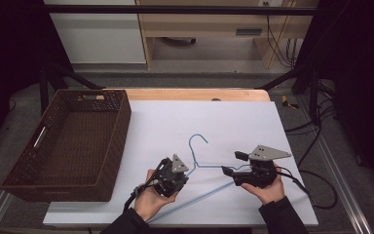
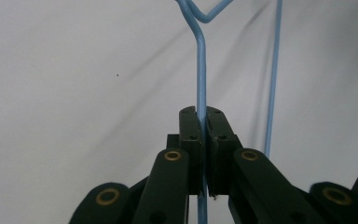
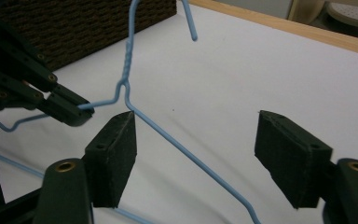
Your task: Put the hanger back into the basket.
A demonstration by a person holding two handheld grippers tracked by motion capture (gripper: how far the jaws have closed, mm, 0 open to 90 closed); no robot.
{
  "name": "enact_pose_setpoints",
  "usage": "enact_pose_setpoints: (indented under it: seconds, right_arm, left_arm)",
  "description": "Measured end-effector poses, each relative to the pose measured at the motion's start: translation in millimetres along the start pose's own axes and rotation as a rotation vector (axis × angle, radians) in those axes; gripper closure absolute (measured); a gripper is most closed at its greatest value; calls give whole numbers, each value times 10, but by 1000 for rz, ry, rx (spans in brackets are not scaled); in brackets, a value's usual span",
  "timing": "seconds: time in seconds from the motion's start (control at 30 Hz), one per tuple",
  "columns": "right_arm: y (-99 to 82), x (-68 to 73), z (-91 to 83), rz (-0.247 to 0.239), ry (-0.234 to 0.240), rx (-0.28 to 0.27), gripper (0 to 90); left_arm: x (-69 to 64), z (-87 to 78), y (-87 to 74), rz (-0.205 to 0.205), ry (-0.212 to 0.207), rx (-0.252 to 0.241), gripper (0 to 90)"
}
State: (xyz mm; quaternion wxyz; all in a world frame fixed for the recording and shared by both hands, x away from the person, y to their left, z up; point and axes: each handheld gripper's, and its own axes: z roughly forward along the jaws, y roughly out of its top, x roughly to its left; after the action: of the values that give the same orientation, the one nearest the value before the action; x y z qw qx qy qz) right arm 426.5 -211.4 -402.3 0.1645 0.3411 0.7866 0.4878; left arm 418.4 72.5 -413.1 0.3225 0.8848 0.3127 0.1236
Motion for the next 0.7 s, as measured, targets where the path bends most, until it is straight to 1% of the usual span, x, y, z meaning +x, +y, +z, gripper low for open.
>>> enact_pose_setpoints:
  seconds: [0.07,0.1,0.17,0.2,0.3,0.33,0.4,0.57,0.63,0.67,0.7]
  right_arm:
    - [-20,-11,-28,2,-6,-3,261]
    - [-54,-31,-92,2,-19,-4,246]
    - [-62,-41,-113,1,-19,-6,242]
    - [-81,-58,-167,14,-23,-13,229]
    - [-110,-85,-231,15,-35,-21,211]
    - [-121,-93,-246,16,-39,-22,204]
    - [-139,-105,-268,14,-53,-17,191]
    - [-175,-140,-311,25,-60,-20,168]
    - [-188,-156,-337,30,-70,-28,144]
    - [-203,-170,-353,35,-83,-26,117]
    - [-203,-170,-353,35,-83,-26,117]
  left_arm:
    - [-11,-42,15,8,-1,-5,872]
    - [-14,-79,25,18,4,-14,872]
    - [-15,-101,31,19,5,-18,872]
    - [-10,-145,40,23,7,-34,873]
    - [5,-211,55,25,5,-42,872]
    - [8,-228,58,23,10,-49,872]
    - [22,-255,62,24,11,-52,872]
    - [59,-289,64,22,12,-55,872]
    - [76,-304,67,21,10,-51,872]
    - [91,-322,71,22,12,-53,872]
    - [91,-322,71,22,12,-53,872]
